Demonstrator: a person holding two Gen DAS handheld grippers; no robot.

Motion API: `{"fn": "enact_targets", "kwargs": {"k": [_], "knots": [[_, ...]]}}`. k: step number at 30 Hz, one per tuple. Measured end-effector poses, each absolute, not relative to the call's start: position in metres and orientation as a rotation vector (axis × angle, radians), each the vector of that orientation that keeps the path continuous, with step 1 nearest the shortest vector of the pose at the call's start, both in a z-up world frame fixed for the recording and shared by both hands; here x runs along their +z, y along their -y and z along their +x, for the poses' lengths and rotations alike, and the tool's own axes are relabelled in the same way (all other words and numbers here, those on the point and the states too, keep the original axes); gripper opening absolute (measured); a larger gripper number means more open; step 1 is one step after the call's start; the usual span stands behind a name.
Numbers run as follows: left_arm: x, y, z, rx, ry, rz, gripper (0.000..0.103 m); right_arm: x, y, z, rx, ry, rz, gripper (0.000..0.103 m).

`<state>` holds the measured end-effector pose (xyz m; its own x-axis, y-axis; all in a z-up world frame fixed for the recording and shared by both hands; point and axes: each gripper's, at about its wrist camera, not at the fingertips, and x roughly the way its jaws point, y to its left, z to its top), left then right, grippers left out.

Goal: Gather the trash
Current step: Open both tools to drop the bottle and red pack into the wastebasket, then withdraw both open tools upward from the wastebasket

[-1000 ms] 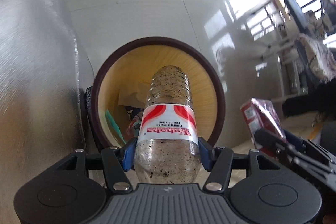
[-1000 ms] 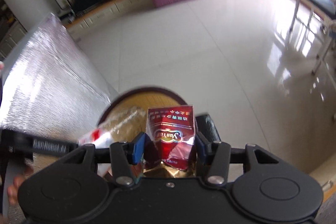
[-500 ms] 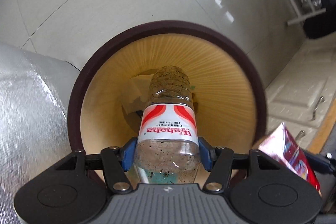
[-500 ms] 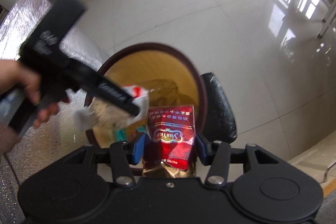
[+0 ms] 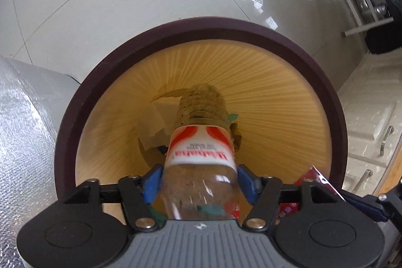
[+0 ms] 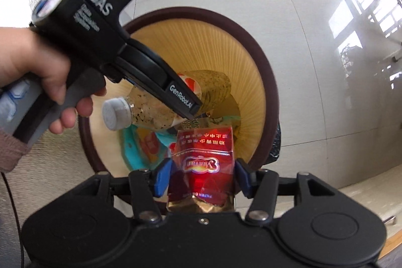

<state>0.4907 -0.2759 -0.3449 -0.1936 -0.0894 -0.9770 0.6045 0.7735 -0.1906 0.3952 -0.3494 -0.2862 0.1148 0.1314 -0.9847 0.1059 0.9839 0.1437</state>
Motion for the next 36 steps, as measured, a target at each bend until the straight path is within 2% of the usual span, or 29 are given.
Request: {"fn": "enact_targets", "kwargs": {"k": [3,4,13,20,31,36], "knots": [[-0.341,0.273,0.492,-0.654,-1.656,0.4,0.069,-0.293,0.344,0.396,0.036,-1.496,0.163,0.056],[-0.341,0.271,0.494,-0.649,-1.654,0.394,0.073,-0.294,0.344,0.396,0.042,-1.508,0.164,0.057],[-0.328,0.27,0.494,-0.652,-1.647,0.319,0.079,-0.291,0.349,0.394,0.065,-1.541,0.2,0.068],[-0.309,0.259,0.489,-0.672,-1.605,0.251,0.086,-0.286,0.363,0.389,0.039,-1.516,0.232,0.07],[-0.258,0.231,0.477,-0.625,-1.532,0.129,0.09,-0.26,0.373,0.382,0.012,-1.435,0.238,0.073],[-0.229,0.215,0.469,-0.578,-1.482,0.117,0.096,-0.24,0.376,0.379,0.019,-1.391,0.217,0.081]]}}
